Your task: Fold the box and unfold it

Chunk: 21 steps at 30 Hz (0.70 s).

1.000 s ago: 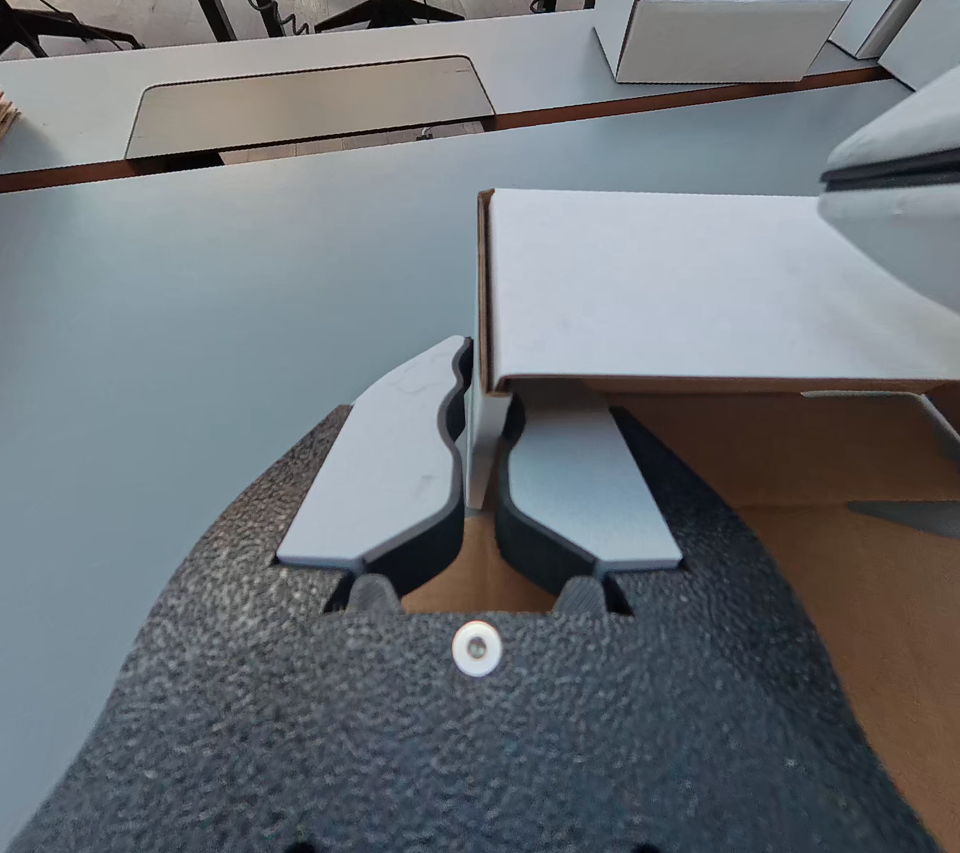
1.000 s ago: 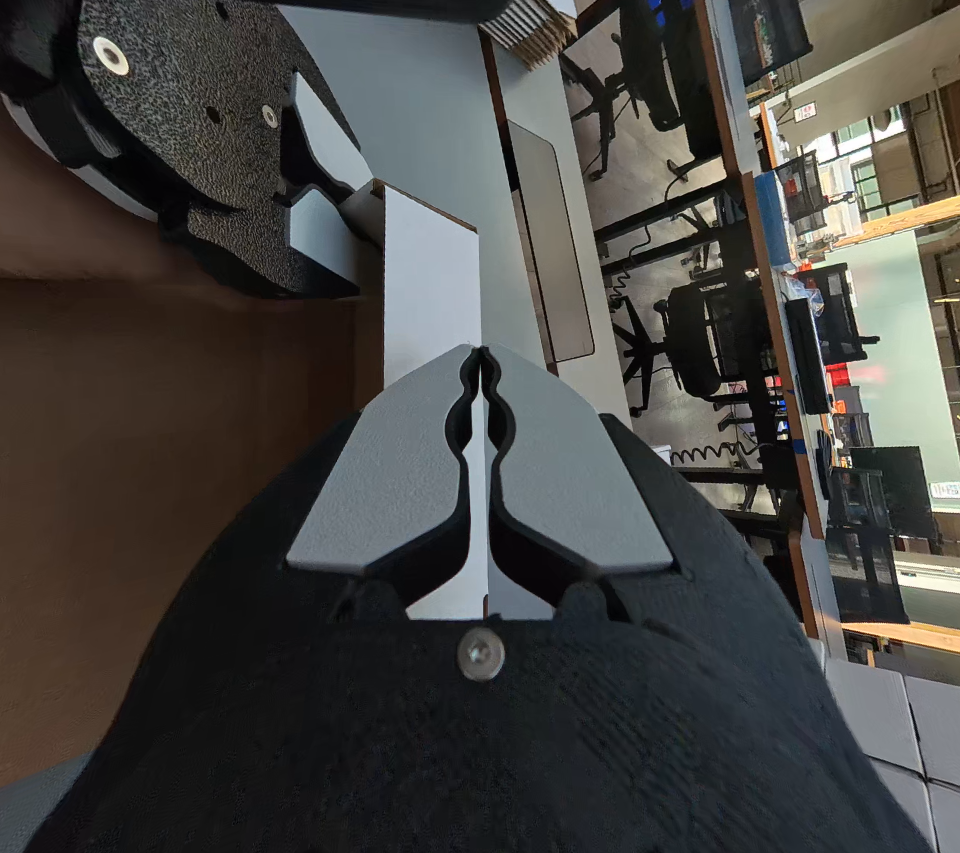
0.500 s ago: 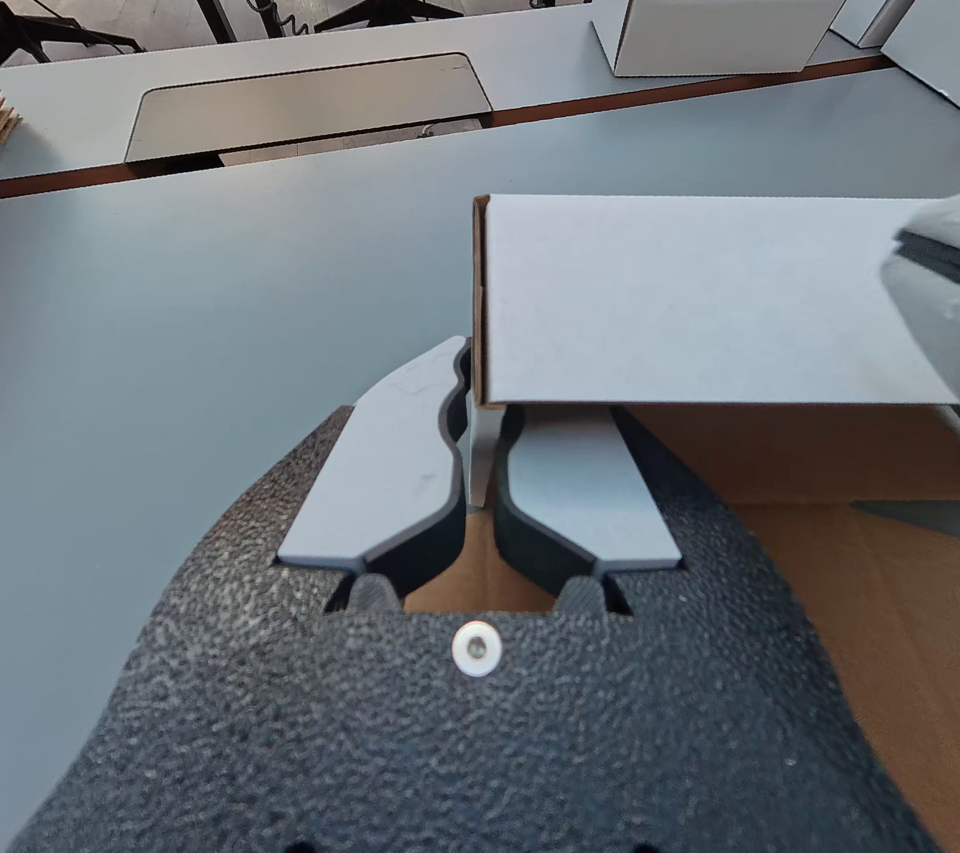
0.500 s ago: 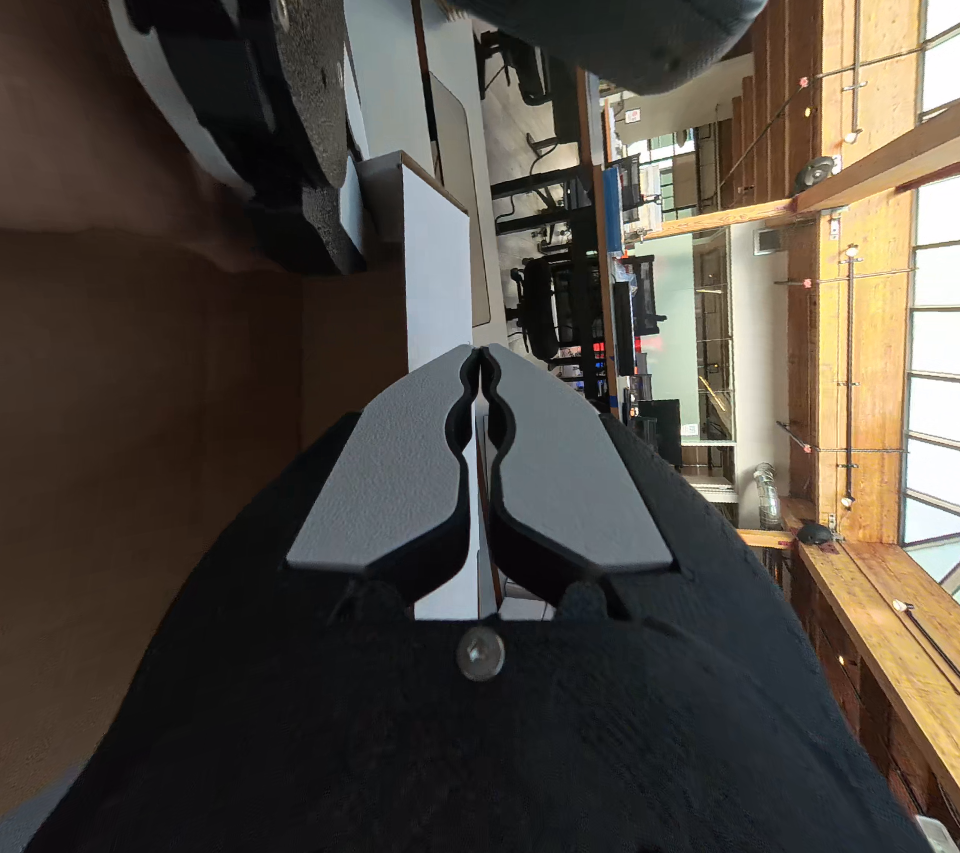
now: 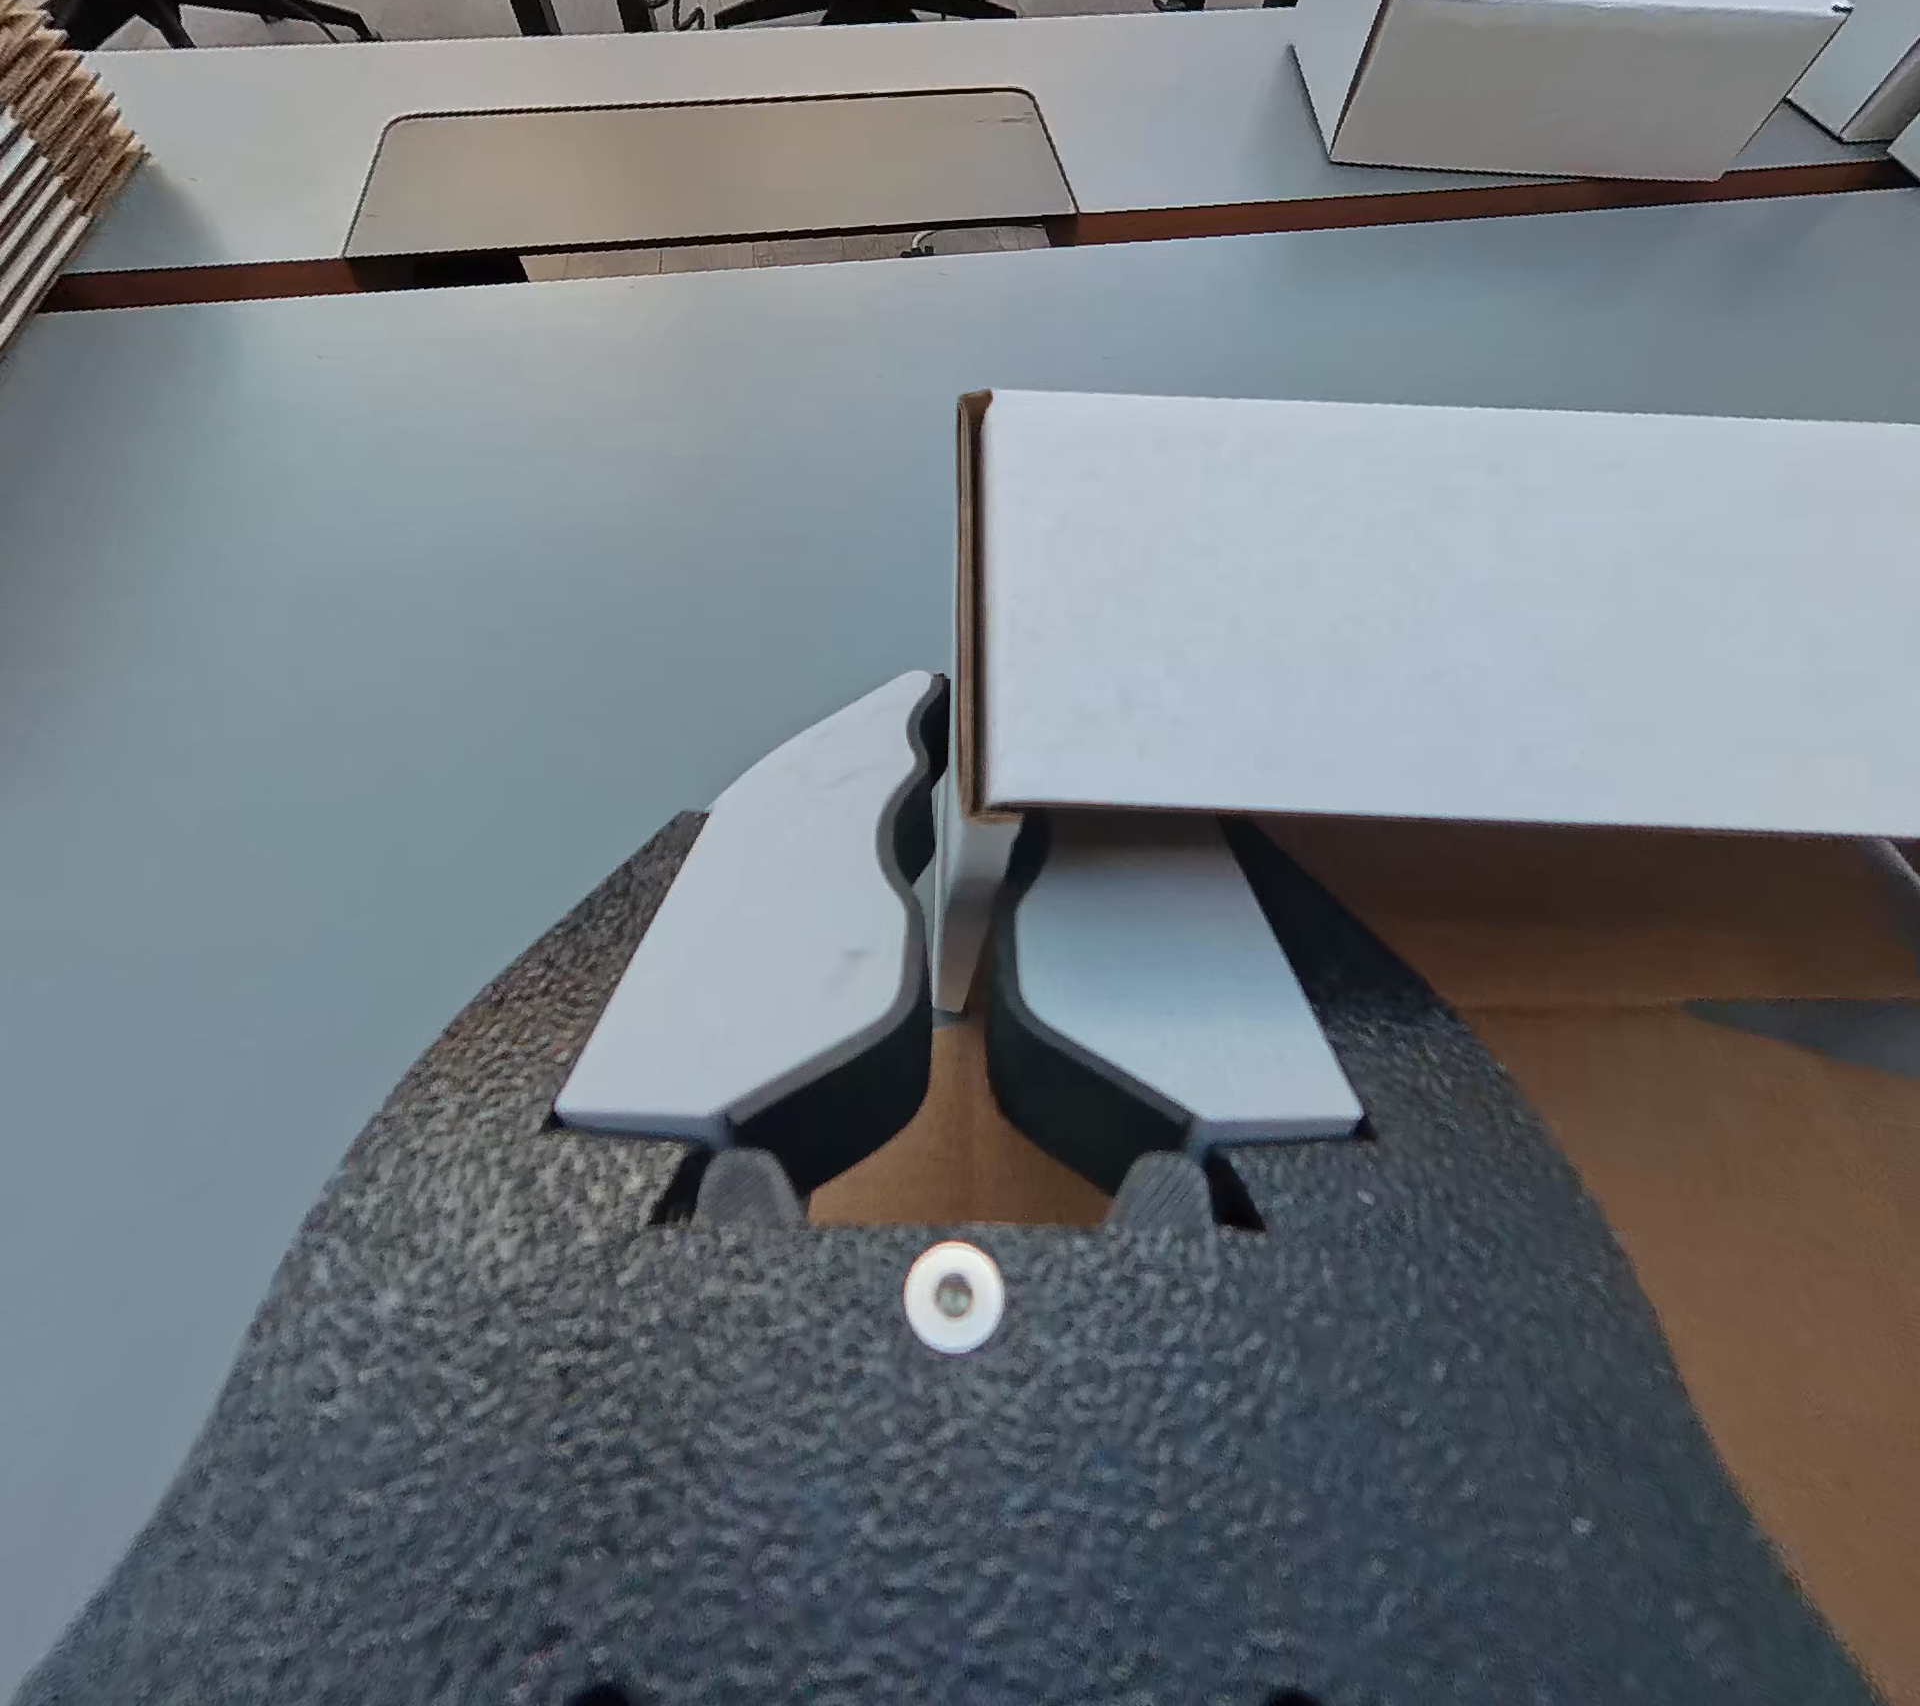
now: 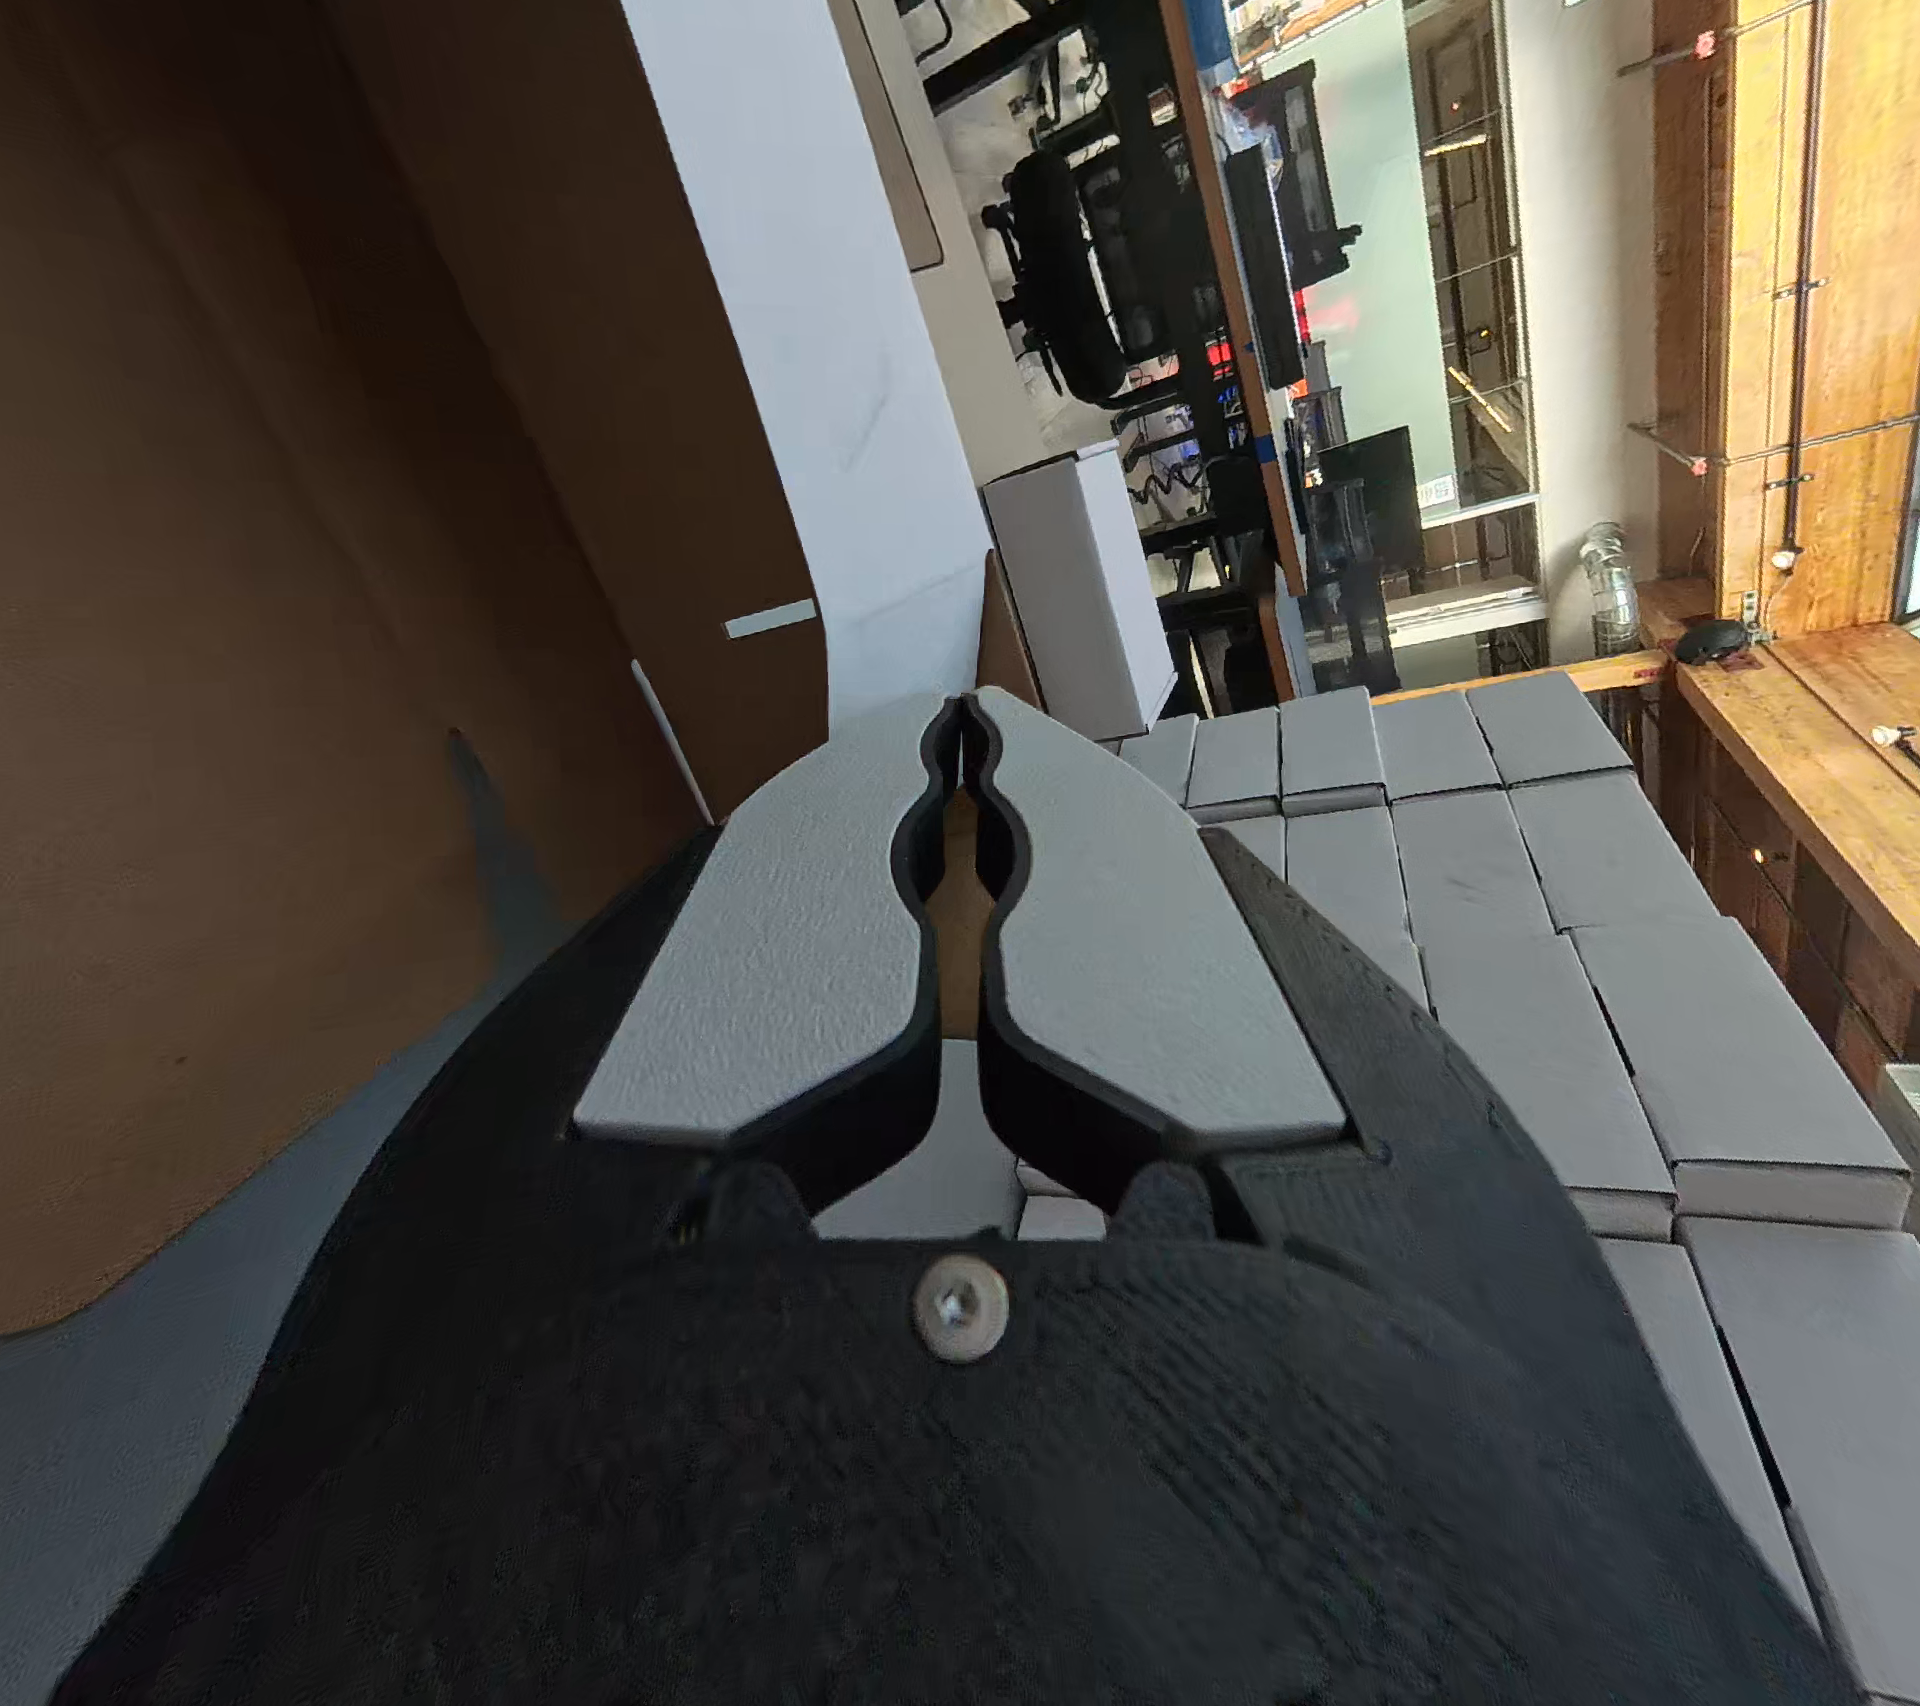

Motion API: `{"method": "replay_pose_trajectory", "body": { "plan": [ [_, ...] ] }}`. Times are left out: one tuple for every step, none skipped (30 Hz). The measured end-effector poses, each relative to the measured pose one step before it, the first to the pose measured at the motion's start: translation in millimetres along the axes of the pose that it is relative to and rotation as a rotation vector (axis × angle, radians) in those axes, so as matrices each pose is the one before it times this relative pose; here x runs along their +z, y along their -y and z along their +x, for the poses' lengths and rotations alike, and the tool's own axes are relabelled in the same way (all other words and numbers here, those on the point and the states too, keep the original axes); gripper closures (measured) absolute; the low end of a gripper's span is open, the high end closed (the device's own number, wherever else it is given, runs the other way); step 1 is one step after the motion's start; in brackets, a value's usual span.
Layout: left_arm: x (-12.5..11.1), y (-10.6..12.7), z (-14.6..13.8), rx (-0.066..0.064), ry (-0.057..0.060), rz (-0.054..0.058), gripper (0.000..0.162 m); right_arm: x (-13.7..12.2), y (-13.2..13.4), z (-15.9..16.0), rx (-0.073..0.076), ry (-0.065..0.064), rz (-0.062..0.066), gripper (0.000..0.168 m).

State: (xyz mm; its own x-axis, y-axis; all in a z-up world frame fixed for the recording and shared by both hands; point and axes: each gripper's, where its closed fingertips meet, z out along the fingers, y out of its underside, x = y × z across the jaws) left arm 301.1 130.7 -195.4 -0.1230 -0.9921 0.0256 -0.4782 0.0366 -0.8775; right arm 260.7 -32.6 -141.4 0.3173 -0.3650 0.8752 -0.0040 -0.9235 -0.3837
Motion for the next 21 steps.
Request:
{"method": "replay_pose_trajectory", "body": {
  "plan": [
    [-0.04, -0.22, -0.31, -0.0082, -0.0032, -0.0014, 0.157, 0.76, 0.73, -3.40, -0.0144, 0.0057, -0.0210, 0.168],
    [0.06, -0.49, -0.82, -0.0081, 0.0004, -0.0026, 0.157, 0.73, 1.20, -1.88, -0.0077, -0.0078, -0.0126, 0.168],
    [0.04, -0.16, -0.80, -0.0056, 0.0029, -0.0012, 0.157, 1.14, 0.79, -2.52, 0.0031, -0.0034, -0.0119, 0.168],
    [0.03, -0.02, -0.55, -0.0018, 0.0036, -0.0005, 0.157, 1.12, 0.25, -1.65, 0.0119, -0.0082, -0.0122, 0.168],
    [-0.12, -0.02, -0.49, 0.0001, 0.0047, 0.0005, 0.157, 0.50, 0.48, -0.99, 0.0110, -0.0079, -0.0062, 0.168],
    [-0.26, 0.09, -0.49, -0.0020, 0.0028, 0.0012, 0.156, 0.22, 0.18, -0.57, 0.0164, -0.0043, -0.0060, 0.168],
    [-0.08, 0.05, -0.27, -0.0059, -0.0024, 0.0005, 0.156, -0.06, 0.75, -1.08, 0.0218, 0.0024, 0.0030, 0.168],
    [-0.06, -0.04, -0.36, -0.0099, -0.0049, 0.0000, 0.157, -0.47, 1.47, -0.93, 0.0223, 0.0018, 0.0093, 0.168],
    [-0.01, -0.11, -0.26, -0.0116, -0.0080, -0.0004, 0.157, -0.48, 2.14, -1.71, 0.0096, 0.0030, 0.0145, 0.168],
    [-0.05, -0.11, -0.39, -0.0113, -0.0047, -0.0001, 0.156, 0.84, 1.59, -3.52, -0.0042, 0.0085, 0.0120, 0.168],
    [-0.18, -0.03, -1.24, -0.0110, 0.0018, 0.0001, 0.157, 2.34, -0.79, -2.32, -0.0083, -0.0031, -0.0016, 0.168],
    [-0.16, 0.02, -1.00, -0.0087, 0.0017, 0.0008, 0.156, 2.55, -1.41, -0.58, -0.0127, -0.0101, 0.0017, 0.168],
    [-0.32, 0.14, -0.90, -0.0028, 0.0057, 0.0018, 0.156, 2.09, -1.65, -2.38, 0.0106, 0.0126, 0.0004, 0.168],
    [-0.34, 0.16, -0.37, 0.0047, 0.0077, 0.0024, 0.156, 1.73, -1.97, -3.32, 0.0431, 0.0289, -0.0068, 0.168],
    [-0.35, 0.19, -0.08, 0.0075, 0.0085, 0.0021, 0.156, 0.95, 0.82, -0.64, 0.0672, 0.0178, 0.0171, 0.168],
    [-0.18, 0.12, 0.58, 0.0092, 0.0031, 0.0015, 0.157, 0.11, 3.39, -1.68, 0.0921, 0.0385, 0.0377, 0.168],
    [-0.16, -0.17, 1.00, 0.0130, 0.0038, 0.0000, 0.157, -0.17, 2.41, -1.43, 0.1114, 0.0452, 0.0234, 0.168],
    [-0.70, 0.83, 0.29, 0.0122, 0.0090, 0.0073, 0.157, -0.21, 1.97, 0.97, 0.1040, 0.0320, 0.0193, 0.168],
    [-1.05, 1.08, -0.44, 0.0059, 0.0091, 0.0097, 0.157, 0.55, 1.67, 1.76, 0.0972, 0.0301, 0.0228, 0.168],
    [-1.21, 0.56, -0.82, 0.0035, 0.0093, 0.0070, 0.157, 1.03, 0.63, 0.83, 0.1032, 0.0419, 0.0171, 0.168],
    [-1.32, -0.44, -0.96, 0.0196, 0.0127, -0.0008, 0.157, 1.02, 0.18, -0.43, 0.1039, 0.0499, 0.0104, 0.168]
  ]
}}
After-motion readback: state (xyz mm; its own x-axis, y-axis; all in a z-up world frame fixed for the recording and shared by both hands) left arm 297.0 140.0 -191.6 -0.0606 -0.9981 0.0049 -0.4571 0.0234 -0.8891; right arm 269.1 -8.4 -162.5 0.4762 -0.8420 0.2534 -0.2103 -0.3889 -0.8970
